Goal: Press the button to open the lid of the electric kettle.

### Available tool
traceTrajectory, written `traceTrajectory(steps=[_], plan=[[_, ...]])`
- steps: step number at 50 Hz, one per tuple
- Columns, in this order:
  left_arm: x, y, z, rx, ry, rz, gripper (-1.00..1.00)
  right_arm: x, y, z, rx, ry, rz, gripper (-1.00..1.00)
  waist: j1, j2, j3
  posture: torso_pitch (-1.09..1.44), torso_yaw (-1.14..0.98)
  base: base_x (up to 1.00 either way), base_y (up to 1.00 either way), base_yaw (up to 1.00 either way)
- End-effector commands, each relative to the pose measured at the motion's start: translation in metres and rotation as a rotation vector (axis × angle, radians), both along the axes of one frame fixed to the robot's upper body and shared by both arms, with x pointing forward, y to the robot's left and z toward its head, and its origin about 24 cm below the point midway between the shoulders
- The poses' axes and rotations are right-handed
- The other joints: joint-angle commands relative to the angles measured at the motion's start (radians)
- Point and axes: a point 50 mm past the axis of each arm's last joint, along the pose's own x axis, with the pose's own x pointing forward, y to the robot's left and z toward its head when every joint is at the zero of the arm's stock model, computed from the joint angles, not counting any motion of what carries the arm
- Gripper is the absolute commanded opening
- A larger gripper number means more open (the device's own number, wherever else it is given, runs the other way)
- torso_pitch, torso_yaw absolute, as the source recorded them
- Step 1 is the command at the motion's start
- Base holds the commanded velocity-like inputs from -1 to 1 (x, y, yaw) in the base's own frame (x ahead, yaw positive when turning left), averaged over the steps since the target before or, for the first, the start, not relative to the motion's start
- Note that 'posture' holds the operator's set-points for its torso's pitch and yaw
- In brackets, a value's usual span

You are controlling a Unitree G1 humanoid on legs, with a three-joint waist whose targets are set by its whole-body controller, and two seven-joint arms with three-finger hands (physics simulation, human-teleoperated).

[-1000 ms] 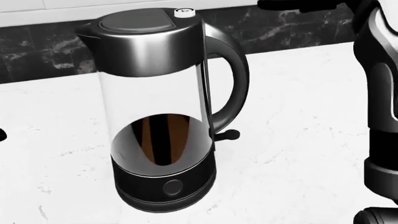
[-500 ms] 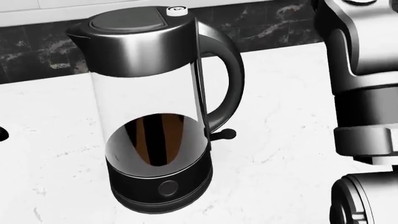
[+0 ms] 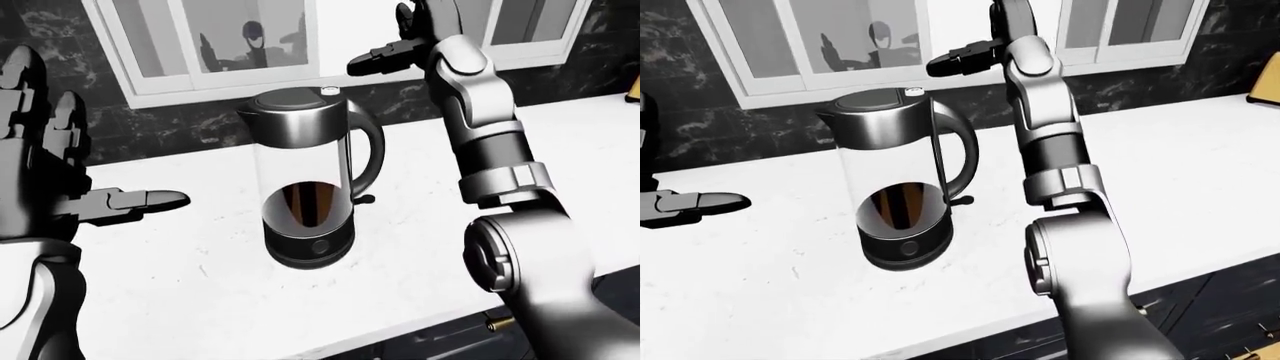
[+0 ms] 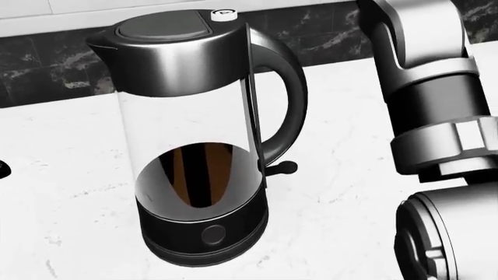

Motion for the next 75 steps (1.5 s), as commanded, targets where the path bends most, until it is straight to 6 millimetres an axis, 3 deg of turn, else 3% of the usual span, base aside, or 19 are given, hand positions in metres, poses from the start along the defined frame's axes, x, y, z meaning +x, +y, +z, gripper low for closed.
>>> traceTrajectory(steps=[1, 42, 75], plan=[[-0.004, -0.002, 0.011, 0.028, -0.063, 0.000, 1.00, -0.007, 0.003, 0.028, 0.005, -0.109, 0.010, 1.00, 0.000, 0.003, -0.011, -0.38, 0.00, 0.00, 0.00, 0.00], [-0.004, -0.001, 0.010, 0.024, -0.062, 0.001, 1.00, -0.001, 0.030, 0.023, -0.016, -0.092, 0.038, 1.00, 0.001, 0.010, -0.011, -0.38, 0.00, 0.00, 0.00, 0.00], [-0.003, -0.001, 0.009, 0.023, -0.058, -0.001, 1.00, 0.000, 0.033, 0.021, -0.024, -0.098, 0.014, 1.00, 0.001, 0.011, -0.011, -0.38, 0.00, 0.00, 0.00, 0.00]])
